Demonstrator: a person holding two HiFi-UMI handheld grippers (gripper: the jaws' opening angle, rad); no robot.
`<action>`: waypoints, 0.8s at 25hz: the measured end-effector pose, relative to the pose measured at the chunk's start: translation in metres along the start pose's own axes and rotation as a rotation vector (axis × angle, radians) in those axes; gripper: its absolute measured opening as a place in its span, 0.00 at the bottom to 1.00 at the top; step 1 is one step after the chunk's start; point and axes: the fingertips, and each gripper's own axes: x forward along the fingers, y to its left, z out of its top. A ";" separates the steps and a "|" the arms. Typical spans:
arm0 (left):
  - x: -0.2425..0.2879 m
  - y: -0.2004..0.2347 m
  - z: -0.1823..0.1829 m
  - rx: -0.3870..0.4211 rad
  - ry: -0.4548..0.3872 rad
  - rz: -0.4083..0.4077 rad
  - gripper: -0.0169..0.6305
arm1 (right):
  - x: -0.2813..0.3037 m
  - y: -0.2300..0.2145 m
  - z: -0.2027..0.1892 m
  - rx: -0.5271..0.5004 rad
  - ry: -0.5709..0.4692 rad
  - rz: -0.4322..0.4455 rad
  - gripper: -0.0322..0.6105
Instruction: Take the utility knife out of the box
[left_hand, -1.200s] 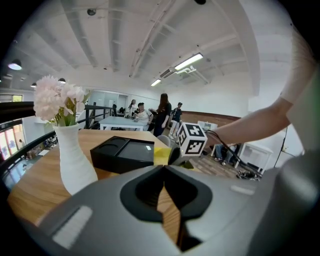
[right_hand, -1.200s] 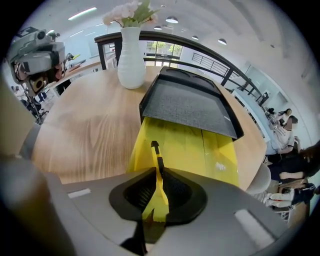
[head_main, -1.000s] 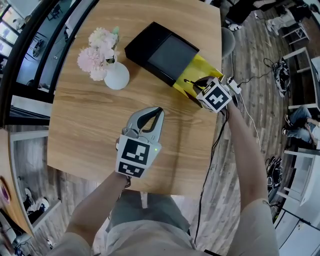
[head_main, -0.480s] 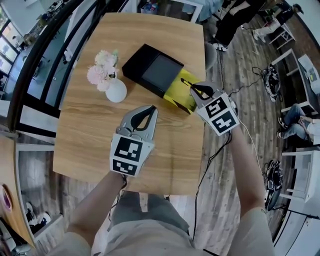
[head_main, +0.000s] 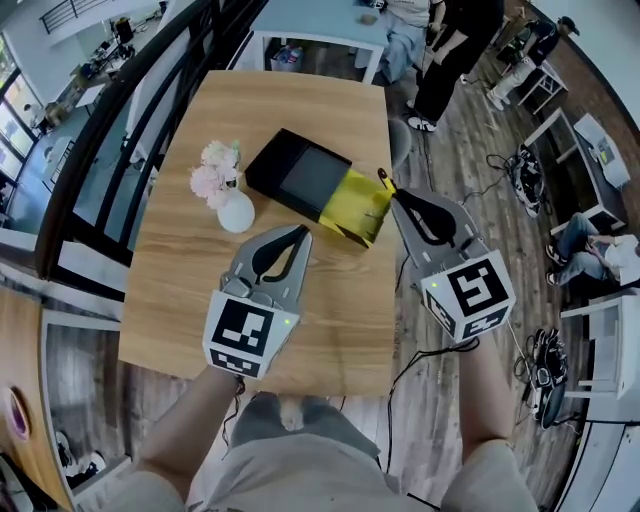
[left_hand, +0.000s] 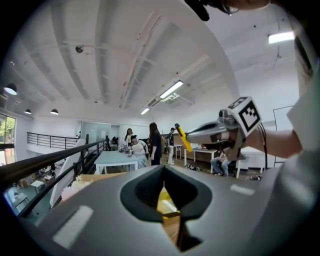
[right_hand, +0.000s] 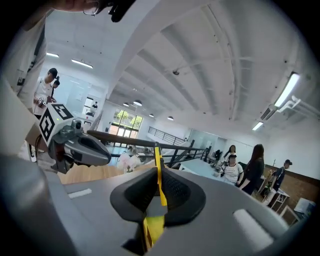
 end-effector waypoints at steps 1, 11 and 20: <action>-0.005 -0.001 0.009 0.004 -0.015 -0.004 0.03 | -0.010 0.002 0.010 0.006 -0.020 -0.011 0.09; -0.057 -0.014 0.072 0.026 -0.123 -0.001 0.03 | -0.090 0.026 0.069 0.109 -0.192 -0.109 0.09; -0.092 -0.040 0.076 0.044 -0.097 -0.048 0.03 | -0.135 0.055 0.069 0.234 -0.238 -0.138 0.09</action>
